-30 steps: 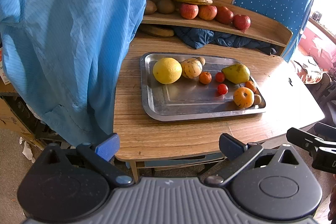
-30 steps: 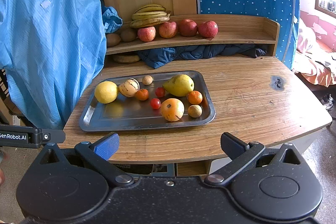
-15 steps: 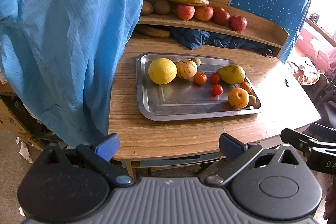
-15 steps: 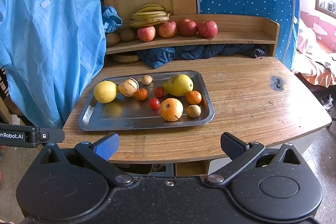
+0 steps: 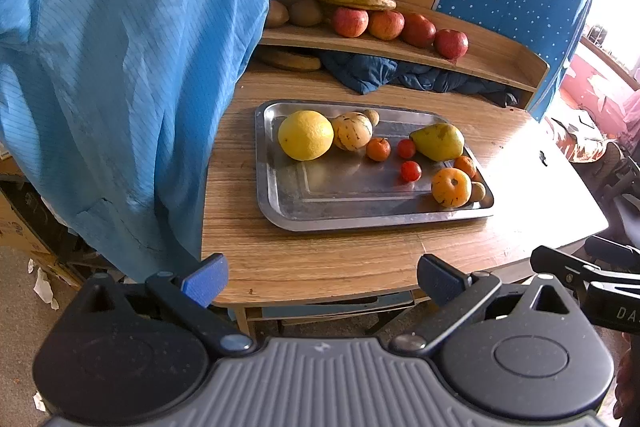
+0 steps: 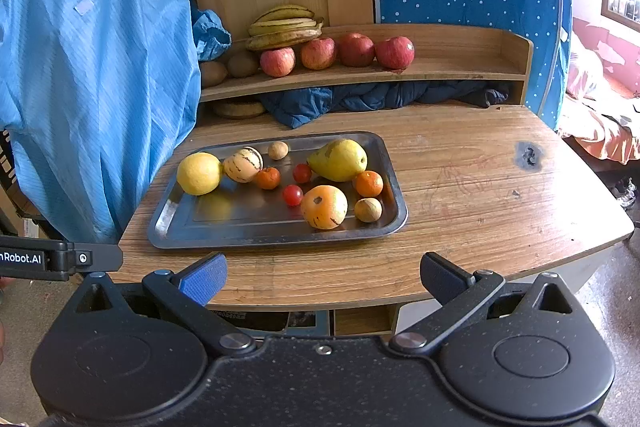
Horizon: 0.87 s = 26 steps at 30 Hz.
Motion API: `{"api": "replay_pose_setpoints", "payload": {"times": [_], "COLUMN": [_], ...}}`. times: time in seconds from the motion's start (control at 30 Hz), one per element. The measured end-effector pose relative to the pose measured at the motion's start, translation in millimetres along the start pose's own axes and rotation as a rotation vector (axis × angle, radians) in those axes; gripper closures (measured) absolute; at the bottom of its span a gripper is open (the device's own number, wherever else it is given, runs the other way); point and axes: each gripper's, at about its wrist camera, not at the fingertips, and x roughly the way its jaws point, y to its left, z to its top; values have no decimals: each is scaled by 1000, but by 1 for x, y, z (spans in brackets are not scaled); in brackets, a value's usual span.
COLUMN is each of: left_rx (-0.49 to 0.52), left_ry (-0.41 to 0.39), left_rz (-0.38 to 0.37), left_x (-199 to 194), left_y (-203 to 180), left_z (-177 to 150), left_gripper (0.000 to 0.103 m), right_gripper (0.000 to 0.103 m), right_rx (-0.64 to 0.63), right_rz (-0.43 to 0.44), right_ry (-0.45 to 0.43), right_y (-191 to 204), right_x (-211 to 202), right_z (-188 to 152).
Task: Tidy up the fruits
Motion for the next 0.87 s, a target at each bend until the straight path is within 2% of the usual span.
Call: {"api": "replay_pose_setpoints", "payload": {"times": [0.87], "left_rx": [-60], "left_ry": [16], "left_rz": [-53], "left_x": [7], "left_y": [3], "left_z": [3], "left_gripper": [1], "right_gripper": [1], "right_rx": [-7], "right_rz": [-2], "right_ry": [28], "right_y": [2], "right_x": [12], "right_z": [6]}}
